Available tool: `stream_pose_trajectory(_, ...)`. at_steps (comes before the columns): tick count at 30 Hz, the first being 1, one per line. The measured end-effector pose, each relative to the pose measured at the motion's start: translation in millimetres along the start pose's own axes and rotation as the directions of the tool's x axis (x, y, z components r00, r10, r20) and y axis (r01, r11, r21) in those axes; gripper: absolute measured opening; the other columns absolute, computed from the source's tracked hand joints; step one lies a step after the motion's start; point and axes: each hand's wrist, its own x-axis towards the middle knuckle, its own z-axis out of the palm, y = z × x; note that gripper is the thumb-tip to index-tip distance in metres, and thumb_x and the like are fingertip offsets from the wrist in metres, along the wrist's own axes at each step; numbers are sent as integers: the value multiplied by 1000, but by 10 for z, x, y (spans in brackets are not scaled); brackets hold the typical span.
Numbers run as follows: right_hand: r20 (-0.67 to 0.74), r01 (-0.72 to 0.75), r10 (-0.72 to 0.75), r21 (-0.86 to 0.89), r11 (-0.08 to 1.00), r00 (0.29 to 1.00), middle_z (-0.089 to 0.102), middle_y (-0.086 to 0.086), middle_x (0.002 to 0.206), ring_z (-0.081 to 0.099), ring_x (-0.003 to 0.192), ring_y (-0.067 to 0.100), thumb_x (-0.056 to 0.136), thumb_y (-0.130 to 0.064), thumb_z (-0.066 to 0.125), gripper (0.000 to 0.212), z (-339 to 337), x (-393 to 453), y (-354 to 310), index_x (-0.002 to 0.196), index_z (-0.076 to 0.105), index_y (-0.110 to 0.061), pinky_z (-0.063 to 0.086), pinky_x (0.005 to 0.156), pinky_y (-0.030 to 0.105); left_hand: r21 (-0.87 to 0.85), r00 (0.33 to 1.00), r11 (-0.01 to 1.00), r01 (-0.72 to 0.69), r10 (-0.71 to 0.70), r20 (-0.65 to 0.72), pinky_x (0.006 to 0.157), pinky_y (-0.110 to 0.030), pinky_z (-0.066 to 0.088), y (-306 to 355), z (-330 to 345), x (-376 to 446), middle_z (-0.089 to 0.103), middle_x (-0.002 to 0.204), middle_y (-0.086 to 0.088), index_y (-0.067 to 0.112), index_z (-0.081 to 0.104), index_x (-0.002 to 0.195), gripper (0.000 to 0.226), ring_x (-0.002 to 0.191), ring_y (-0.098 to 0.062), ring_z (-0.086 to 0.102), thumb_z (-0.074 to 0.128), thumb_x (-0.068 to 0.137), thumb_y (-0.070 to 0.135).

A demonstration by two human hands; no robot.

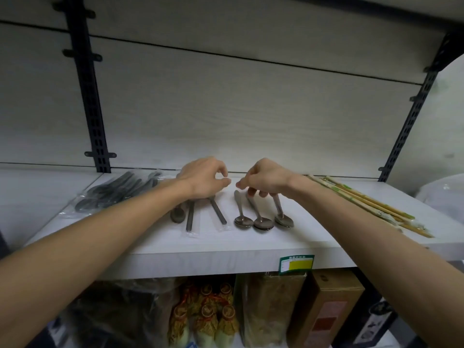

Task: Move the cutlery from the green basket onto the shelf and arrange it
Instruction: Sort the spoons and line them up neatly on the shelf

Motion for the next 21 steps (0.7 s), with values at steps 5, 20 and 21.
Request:
stream_pose_trajectory(5,74,105,-100,-65,992,992,77,2,76,51,53,14,84,-37,74,29,292,95,-338,87,76,-8,38,47,23,93,987,983,156,-153,-44,82,-34,46,-444,-344,-168,67,122,5,30,69,112,29,111,-22,61,64,91,49)
stream_pose_trajectory(20,14,200,-203,-254,946,979,49,-4,65,52,72,23,74,-62,75,50,924,350,-693,64,49,-21,33,52,30,232,943,917,326,-333,-10,73,-32,44,-1030,-436,-673,68,105,6,31,67,102,35,97,-21,62,67,84,61)
stream_pose_trajectory(21,12,197,-200,-244,950,980,49,-3,65,51,71,22,73,-61,75,50,927,361,-686,63,48,-21,33,52,30,227,942,917,329,-336,-10,73,-32,44,-1045,-431,-673,68,105,7,32,67,101,34,97,-21,62,67,83,61)
